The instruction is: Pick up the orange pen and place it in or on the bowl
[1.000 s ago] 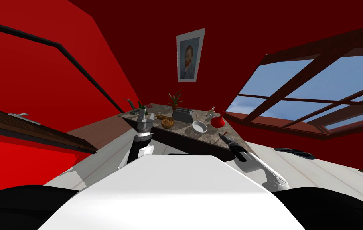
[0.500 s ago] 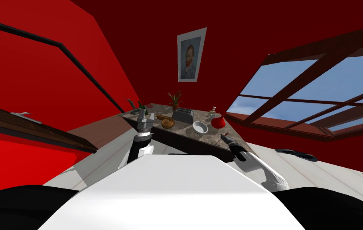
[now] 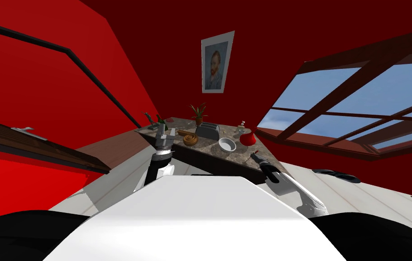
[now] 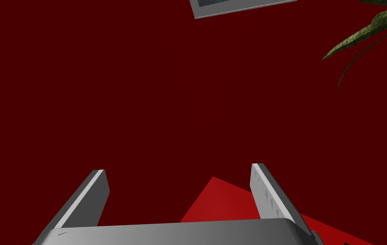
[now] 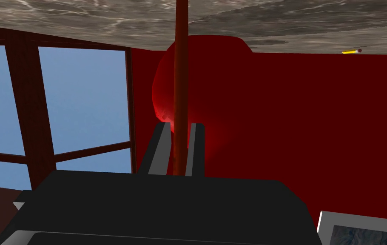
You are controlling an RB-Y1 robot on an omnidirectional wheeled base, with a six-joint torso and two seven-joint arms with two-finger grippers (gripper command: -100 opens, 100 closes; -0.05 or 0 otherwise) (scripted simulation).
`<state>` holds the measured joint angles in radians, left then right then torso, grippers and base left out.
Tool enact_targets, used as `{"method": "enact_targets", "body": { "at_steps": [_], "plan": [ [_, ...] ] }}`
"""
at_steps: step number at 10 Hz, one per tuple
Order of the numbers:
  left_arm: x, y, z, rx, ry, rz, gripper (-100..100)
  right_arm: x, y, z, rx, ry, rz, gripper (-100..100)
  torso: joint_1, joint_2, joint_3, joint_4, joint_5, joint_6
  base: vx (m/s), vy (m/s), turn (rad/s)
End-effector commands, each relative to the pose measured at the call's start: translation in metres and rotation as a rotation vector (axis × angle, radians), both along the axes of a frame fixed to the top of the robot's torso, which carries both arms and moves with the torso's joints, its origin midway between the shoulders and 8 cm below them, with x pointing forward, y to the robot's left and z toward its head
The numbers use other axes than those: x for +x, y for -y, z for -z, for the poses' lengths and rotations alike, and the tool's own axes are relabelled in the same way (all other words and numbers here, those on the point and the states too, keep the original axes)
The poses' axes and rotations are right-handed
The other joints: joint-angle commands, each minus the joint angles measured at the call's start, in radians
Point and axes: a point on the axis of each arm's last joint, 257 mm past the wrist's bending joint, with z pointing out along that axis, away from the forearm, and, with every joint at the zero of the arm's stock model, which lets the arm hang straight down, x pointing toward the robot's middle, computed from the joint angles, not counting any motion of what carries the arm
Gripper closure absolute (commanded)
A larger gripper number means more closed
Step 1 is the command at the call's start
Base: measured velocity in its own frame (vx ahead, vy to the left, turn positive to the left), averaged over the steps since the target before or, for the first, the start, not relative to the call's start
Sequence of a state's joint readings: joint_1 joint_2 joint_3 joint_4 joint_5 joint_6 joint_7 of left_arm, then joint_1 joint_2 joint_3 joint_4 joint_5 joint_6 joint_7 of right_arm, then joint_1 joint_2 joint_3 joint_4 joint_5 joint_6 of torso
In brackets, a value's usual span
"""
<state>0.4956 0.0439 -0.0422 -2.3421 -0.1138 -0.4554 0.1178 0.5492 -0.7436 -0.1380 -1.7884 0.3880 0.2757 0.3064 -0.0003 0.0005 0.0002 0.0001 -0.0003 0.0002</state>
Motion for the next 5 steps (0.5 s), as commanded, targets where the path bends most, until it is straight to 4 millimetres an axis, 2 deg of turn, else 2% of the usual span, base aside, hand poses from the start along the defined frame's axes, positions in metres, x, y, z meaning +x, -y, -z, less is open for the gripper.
{"method": "enact_targets", "body": {
  "at_steps": [1, 2, 3, 5],
  "plan": [
    [0.0, 0.0, 0.0, 0.0, 0.0, 0.0, 0, 0.0, 0.0, 0.0, 0.0, 0.0, 0.0, 100, 0.0, 0.0, 0.0, 0.0, 0.0, 0.0, 0.0, 0.0, 0.0],
    [0.0, 0.0, 0.0, 0.0, 0.0, 0.0, 0, 0.0, 0.0, 0.0, 0.0, 0.0, 0.0, 0, 0.0, 0.0, 0.0, 0.0, 0.0, 0.0, 0.0, 0.0, 0.0],
    [0.0, 0.0, 0.0, 0.0, 0.0, 0.0, 0, 0.007, 0.003, -0.017, -0.017, 0.024, -0.001, 100, 0.0, 0.0, 0.0, 0.0, 0.0, 0.0, -0.085, 0.063, -0.061],
    [0.0, 0.0, 0.0, 0.0, 0.0, 0.0, 0, 0.016, 0.009, -0.043, -0.043, 0.062, 0.0, 100, 0.009, 0.009, 0.005, 0.002, 0.002, 0.001, -0.123, 0.129, -0.074]
  ]
}}
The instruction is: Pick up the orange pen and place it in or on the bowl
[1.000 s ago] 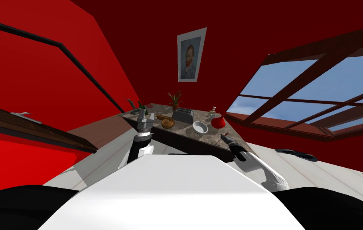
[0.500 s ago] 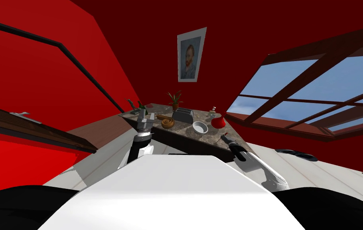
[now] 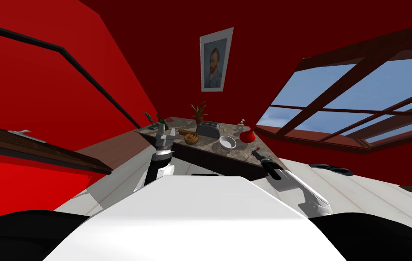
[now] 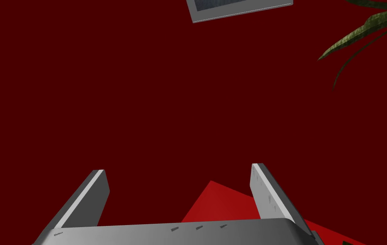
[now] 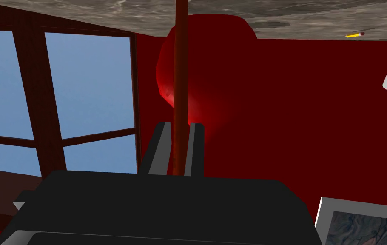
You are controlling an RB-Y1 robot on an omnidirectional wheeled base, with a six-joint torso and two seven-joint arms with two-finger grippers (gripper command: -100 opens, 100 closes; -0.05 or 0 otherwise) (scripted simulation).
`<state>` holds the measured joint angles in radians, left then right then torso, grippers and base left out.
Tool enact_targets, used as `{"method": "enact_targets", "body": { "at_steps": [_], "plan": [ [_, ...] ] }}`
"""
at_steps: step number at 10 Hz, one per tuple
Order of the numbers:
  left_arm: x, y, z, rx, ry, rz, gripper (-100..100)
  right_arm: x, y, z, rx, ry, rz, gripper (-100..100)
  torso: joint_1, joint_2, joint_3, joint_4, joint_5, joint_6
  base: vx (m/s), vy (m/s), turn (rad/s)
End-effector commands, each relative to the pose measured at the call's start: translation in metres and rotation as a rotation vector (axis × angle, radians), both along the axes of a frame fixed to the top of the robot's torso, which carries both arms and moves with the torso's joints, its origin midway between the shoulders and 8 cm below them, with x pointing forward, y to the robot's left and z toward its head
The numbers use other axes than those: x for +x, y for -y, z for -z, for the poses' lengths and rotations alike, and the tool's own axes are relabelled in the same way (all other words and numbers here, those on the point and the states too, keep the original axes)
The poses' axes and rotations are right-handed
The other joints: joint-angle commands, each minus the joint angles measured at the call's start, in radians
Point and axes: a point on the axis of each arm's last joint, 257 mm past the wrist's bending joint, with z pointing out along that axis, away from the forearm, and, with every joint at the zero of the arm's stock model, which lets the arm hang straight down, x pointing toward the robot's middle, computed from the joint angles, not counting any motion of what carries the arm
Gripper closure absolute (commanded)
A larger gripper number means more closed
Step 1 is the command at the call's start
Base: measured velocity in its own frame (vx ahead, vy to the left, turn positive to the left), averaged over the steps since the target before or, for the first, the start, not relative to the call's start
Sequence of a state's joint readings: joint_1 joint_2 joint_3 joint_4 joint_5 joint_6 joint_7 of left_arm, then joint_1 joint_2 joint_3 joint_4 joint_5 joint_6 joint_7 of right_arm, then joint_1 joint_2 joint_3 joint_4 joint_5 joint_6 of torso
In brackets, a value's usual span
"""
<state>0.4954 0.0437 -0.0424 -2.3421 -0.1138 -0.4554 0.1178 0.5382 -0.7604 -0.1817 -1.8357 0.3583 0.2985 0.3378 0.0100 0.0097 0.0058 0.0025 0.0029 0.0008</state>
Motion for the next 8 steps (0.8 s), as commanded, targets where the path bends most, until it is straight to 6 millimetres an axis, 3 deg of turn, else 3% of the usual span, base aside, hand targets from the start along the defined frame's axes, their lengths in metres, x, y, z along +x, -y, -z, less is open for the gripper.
{"method": "enact_targets", "body": {
  "at_steps": [1, 5, 8],
  "plan": [
    [0.0, 0.0, 0.0, 0.0, 0.0, 0.0, 0, 0.004, 0.005, -0.018, -0.019, 0.024, 0.001, 100, 0.0, 0.0, 0.0, 0.0, 0.0, 0.0, -0.072, 0.105, -0.038],
    [0.0, 0.0, 0.0, 0.0, 0.0, 0.0, 0, 0.019, 0.012, -0.075, -0.073, 0.1, 0.001, 100, 0.001, -0.008, -0.004, -0.002, 0.0, -0.001, -0.012, 0.105, -0.045],
    [0.0, 0.0, 0.0, 0.0, 0.0, 0.0, 0, 0.03, 0.013, -0.136, -0.13, 0.175, -0.004, 100, 0.003, -0.008, -0.004, -0.001, 0.002, -0.001, -0.009, 0.137, -0.045]
  ]
}}
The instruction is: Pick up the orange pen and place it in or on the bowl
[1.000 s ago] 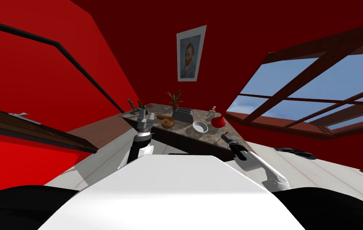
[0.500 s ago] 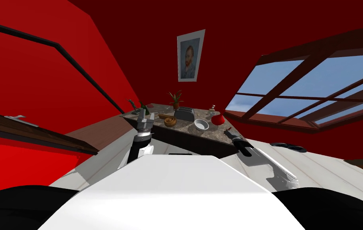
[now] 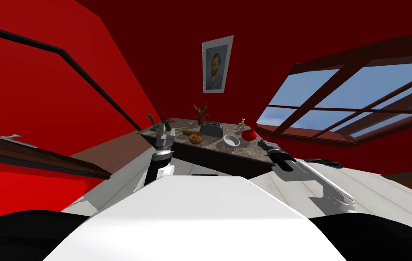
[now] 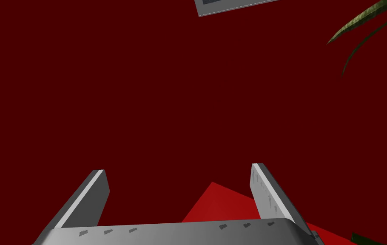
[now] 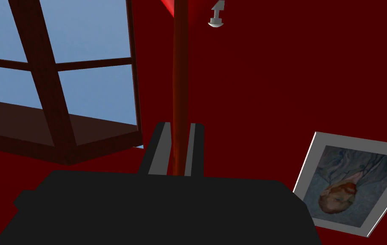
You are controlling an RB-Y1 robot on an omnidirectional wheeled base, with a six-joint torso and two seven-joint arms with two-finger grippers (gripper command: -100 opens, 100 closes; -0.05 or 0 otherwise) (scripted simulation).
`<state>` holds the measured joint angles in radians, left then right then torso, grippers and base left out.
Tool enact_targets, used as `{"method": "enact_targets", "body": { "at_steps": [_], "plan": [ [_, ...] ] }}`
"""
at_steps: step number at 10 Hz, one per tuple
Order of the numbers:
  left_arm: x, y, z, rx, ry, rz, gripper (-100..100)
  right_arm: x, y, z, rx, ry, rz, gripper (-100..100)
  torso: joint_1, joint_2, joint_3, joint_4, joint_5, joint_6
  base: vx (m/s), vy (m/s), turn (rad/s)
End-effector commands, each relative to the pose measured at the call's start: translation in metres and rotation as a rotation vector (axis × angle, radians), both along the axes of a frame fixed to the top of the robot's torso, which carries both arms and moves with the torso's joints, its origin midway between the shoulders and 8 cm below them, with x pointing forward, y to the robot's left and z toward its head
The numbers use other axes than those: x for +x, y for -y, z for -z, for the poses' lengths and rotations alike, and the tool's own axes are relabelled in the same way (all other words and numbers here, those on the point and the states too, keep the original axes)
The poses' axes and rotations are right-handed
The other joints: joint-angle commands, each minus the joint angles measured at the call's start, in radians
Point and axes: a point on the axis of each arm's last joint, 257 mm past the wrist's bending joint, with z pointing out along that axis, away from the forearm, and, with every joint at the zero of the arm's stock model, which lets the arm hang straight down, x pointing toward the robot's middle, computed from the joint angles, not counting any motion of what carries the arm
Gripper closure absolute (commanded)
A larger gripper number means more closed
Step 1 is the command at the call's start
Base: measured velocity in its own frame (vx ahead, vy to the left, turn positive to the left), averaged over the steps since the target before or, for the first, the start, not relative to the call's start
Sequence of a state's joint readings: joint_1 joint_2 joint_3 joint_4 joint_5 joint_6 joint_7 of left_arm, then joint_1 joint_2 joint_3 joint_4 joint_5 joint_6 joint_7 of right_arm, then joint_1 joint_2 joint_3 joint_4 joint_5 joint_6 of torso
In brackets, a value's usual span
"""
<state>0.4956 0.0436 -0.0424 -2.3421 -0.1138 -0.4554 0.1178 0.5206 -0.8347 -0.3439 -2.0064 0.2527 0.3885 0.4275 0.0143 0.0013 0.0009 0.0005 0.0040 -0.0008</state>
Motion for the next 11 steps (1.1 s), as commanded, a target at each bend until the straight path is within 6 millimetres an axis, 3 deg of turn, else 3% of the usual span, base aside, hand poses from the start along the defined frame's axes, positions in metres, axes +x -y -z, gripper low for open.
{"method": "enact_targets", "body": {
  "at_steps": [1, 4, 11],
  "plan": [
    [0.0, 0.0, 0.0, 0.0, 0.0, 0.0, 0, 0.001, 0.004, -0.02, -0.019, 0.022, 0.005, 100, 0.0, 0.0, 0.0, 0.0, 0.0, 0.0, 0.008, 0.147, 0.034],
    [0.0, 0.0, 0.0, 0.0, 0.0, 0.0, 0, -0.006, 0.008, -0.025, 0.001, 0.003, 0.037, 100, -0.003, -0.005, -0.003, -0.002, -0.001, -0.001, 0.037, 0.103, 0.143],
    [0.0, 0.0, 0.0, 0.0, 0.0, 0.0, 0, -0.03, 0.018, 0.003, 0.079, -0.091, 0.122, 100, -0.012, -0.005, -0.004, -0.002, -0.004, 0.0, 0.033, 0.034, 0.147]
  ]
}}
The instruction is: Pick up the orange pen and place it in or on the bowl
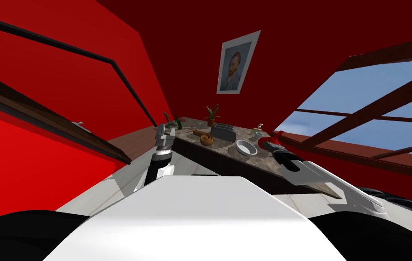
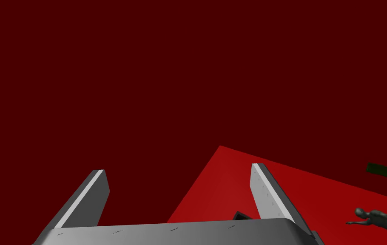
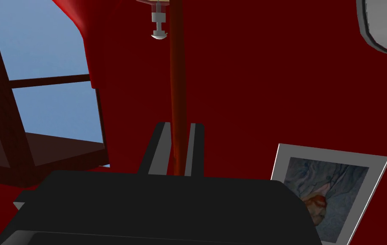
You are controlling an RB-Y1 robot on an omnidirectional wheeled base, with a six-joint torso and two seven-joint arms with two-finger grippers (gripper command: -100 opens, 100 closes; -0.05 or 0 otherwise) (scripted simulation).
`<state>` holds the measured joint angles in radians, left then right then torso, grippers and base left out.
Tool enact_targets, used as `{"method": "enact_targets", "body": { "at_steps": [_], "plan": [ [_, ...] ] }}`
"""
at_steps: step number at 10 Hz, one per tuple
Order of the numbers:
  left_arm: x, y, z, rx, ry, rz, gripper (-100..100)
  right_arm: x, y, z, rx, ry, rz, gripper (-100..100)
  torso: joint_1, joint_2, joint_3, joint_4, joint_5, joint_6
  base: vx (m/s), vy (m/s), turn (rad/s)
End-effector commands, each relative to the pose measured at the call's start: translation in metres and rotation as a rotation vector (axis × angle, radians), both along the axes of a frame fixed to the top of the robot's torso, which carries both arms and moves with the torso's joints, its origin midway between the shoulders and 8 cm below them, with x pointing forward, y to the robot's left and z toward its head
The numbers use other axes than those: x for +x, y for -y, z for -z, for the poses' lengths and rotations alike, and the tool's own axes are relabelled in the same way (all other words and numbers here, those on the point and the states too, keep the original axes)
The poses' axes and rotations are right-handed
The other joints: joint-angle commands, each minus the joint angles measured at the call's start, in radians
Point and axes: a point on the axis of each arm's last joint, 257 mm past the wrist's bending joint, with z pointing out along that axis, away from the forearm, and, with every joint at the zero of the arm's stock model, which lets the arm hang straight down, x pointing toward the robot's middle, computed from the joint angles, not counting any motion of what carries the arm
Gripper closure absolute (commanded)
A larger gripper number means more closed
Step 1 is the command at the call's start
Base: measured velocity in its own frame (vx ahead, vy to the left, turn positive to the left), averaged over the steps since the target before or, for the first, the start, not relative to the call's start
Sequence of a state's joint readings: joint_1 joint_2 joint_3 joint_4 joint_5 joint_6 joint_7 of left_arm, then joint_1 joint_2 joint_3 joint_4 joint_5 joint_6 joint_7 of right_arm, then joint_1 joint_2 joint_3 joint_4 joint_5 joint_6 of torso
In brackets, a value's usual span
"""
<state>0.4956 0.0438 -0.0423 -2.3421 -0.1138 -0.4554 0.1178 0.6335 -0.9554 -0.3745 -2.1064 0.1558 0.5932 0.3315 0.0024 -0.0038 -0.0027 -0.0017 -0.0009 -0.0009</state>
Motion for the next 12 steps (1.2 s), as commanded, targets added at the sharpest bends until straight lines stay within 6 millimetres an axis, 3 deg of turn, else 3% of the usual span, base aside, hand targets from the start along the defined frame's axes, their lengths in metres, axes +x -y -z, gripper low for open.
{"method": "enact_targets", "body": {
  "at_steps": [1, 8, 9, 10, 12],
  "plan": [
    [0.0, 0.0, 0.0, 0.0, 0.0, 0.0, 0, -0.007, 0.002, 0.008, 0.022, -0.025, 0.025, 100, 0.0, 0.0, 0.0, 0.0, 0.0, 0.0, 0.042, 0.042, 0.156],
    [0.0, 0.0, 0.0, 0.0, 0.0, 0.0, 0, -0.04, 0.01, 0.04, 0.091, -0.126, 0.122, 100, -0.002, 0.0, 0.0, 0.0, -0.001, 0.001, 0.044, 0.025, 0.149],
    [0.0, 0.0, 0.0, 0.0, 0.0, 0.0, 0, -0.037, 0.008, 0.037, 0.085, -0.118, 0.112, 100, -0.002, 0.0, 0.0, 0.0, 0.0, 0.001, 0.022, 0.008, 0.03],
    [0.0, 0.0, 0.0, 0.0, 0.0, 0.0, 0, -0.038, 0.009, 0.038, 0.088, -0.119, 0.115, -100, -0.002, 0.002, 0.001, 0.0, 0.0, 0.002, 0.005, 0.002, -0.003],
    [0.0, 0.0, 0.0, 0.0, 0.0, 0.0, 0, -0.038, 0.008, 0.038, 0.088, -0.118, 0.114, -100, -0.003, 0.004, 0.002, 0.001, 0.0, 0.002, 0.0, 0.0, 0.0]
  ]
}}
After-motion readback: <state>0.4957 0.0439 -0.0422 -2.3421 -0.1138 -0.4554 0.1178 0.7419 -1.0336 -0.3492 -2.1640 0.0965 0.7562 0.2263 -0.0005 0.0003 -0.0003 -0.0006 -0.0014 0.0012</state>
